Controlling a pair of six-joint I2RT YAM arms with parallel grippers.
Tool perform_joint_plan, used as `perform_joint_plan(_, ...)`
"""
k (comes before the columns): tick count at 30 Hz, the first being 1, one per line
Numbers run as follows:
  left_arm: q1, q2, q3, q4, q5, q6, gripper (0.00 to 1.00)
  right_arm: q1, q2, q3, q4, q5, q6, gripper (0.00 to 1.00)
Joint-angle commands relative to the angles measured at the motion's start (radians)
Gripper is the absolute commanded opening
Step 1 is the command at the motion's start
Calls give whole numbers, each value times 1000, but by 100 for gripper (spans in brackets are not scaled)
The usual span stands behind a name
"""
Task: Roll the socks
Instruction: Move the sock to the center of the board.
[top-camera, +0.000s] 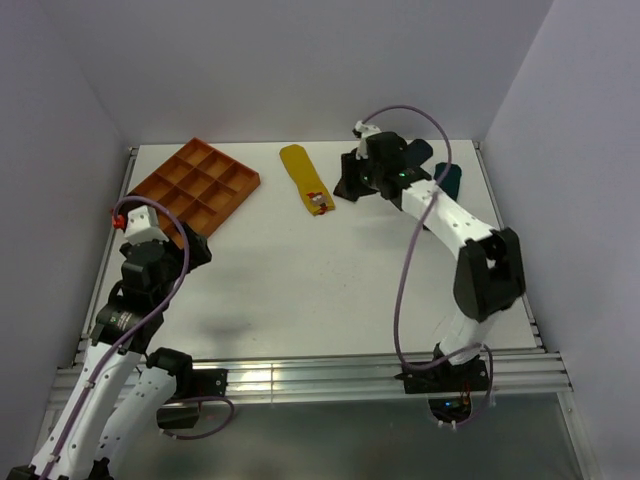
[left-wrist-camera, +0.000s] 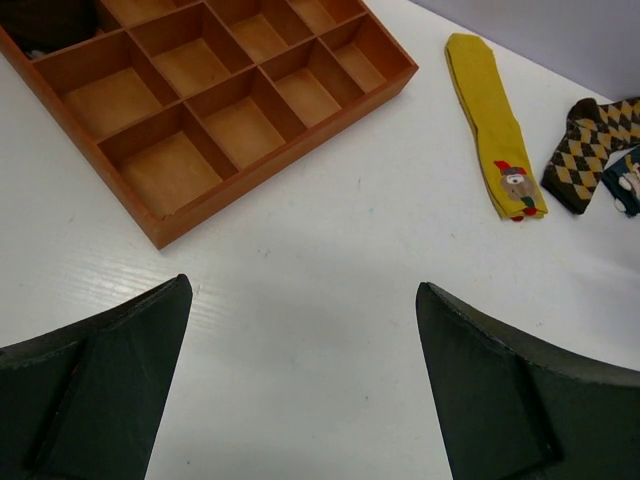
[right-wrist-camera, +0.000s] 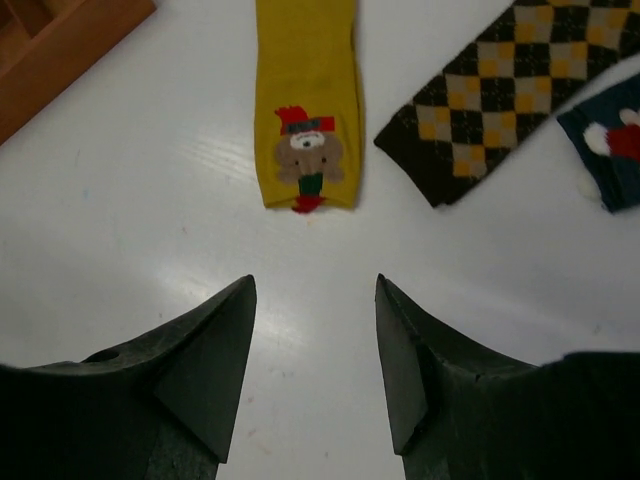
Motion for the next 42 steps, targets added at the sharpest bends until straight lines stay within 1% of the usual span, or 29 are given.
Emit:
perform_joint_plan(1,0,-18,-4,91,17,-13,100,39,151,146,11,6,-51,58)
perform_joint_plan(2,0,-18,-4,91,11,-8,99,44,190,214,2,-1,-53,58)
perform_joint_plan(3,0,-20,-4,87,-5,-8,99,48,266,250,-13,-9,-51,57)
perform_joint_plan(6,1,-20,-7,85,-5,-16,99,54,387,376,-44,-24,-51,57)
perform_joint_plan(11,15,-6,-8,90,15,-14,99,85,526,534,-84,-36,-36,56)
perform_joint_plan(16,44,0,-10,102,61,-11,99,93,612,585,-119,-41,19,53)
perform_joint_plan(18,56,0,-14,108,72,-9,99,93,629,577,-131,-37,42,53)
perform_joint_plan(21,69,2,-13,110,87,-8,99,93,629,543,-136,-37,77,53)
perform_joint_plan(27,89,-8,-15,113,112,-8,99,100,601,421,-116,-40,140,50)
perform_joint_plan(32,90,-27,-19,113,115,-8,99,128,541,238,-46,-18,179,50)
perform_joint_plan(35,92,-38,-21,110,116,-5,99,149,485,119,-3,-3,229,49)
perform_joint_plan(37,92,-40,-21,110,118,-5,100,172,453,44,0,25,252,49)
perform_joint_plan(39,92,-46,-21,111,119,-6,100,208,399,-13,13,37,314,49)
perform_joint_plan(40,92,-47,-21,111,119,-5,100,224,379,-82,26,43,343,51)
perform_joint_plan(42,92,-52,-21,110,119,-5,99,270,311,-151,74,43,428,53)
